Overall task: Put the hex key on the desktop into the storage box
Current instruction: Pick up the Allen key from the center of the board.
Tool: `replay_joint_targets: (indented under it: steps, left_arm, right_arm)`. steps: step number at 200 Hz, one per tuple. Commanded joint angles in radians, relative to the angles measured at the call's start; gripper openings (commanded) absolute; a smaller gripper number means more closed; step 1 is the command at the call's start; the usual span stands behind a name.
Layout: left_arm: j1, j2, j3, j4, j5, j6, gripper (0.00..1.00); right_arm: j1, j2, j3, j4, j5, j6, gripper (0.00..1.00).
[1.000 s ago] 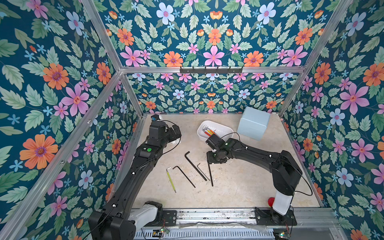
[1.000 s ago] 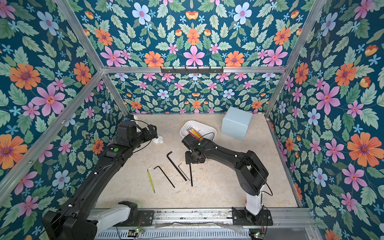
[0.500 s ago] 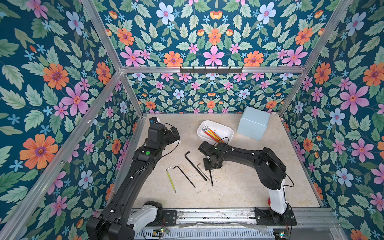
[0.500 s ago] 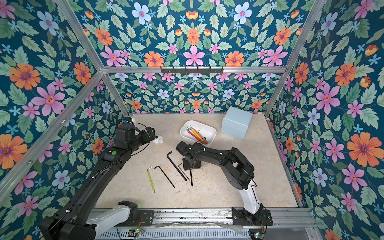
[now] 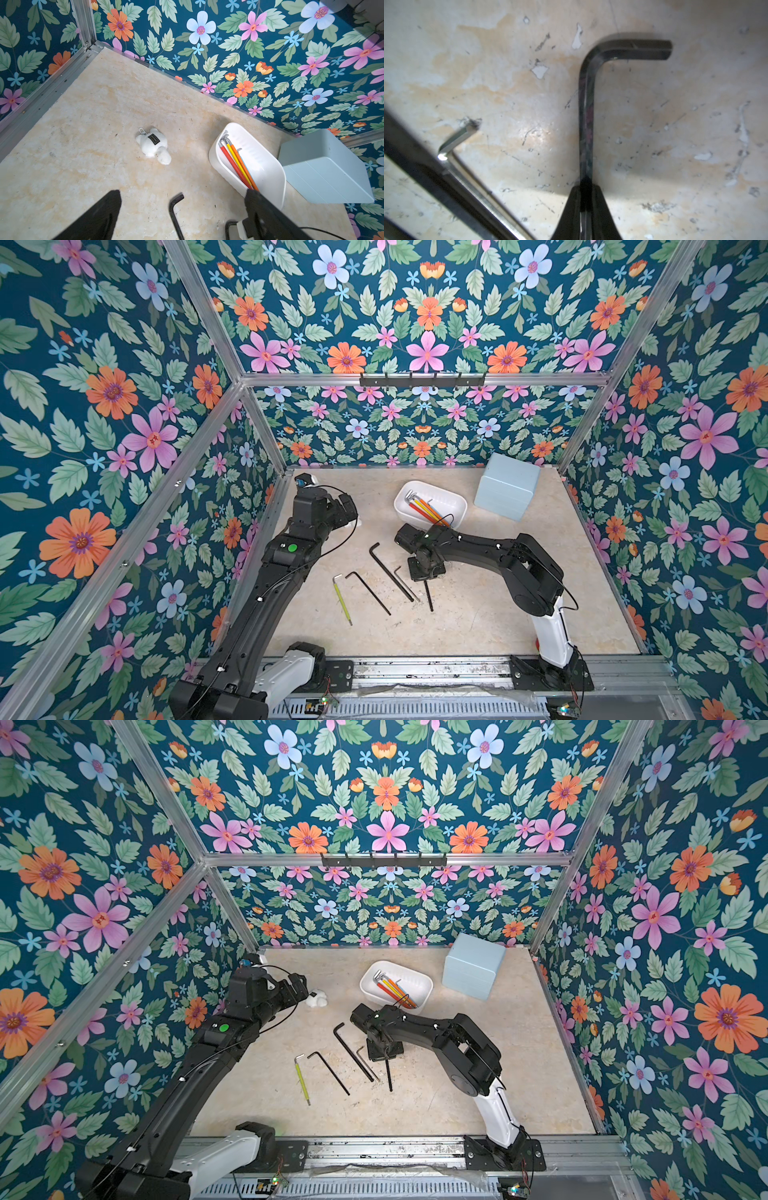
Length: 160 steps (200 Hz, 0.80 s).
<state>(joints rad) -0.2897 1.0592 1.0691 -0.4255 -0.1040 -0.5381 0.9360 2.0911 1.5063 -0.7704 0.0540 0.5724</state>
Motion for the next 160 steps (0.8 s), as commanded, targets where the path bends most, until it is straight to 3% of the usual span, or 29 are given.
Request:
replay_joint_targets:
  steps: [1, 52, 107, 160]
  left_arm:
    - [0.000, -0.003, 0.011, -0.010, -0.018, 0.019, 0.99]
    - [0.001, 0.011, 0.021, 0.001, -0.021, 0.023, 0.99]
    - [0.000, 0.044, 0.052, 0.013, -0.017, 0.026, 0.99]
    - [0.001, 0.073, 0.059, 0.036, -0.018, 0.040, 0.99]
  right_arm:
    - [0.004, 0.017, -0.027, -0.027, -0.041, -0.010, 0.00]
    - [0.002, 0.004, 0.051, -0.051, -0.023, -0.167, 0.00]
    - [-0.082, -0.062, 0.170, -0.095, -0.151, -0.541, 0.00]
    - [-0.193, -0.047, 0.369, -0.162, -0.184, -0.853, 0.00]
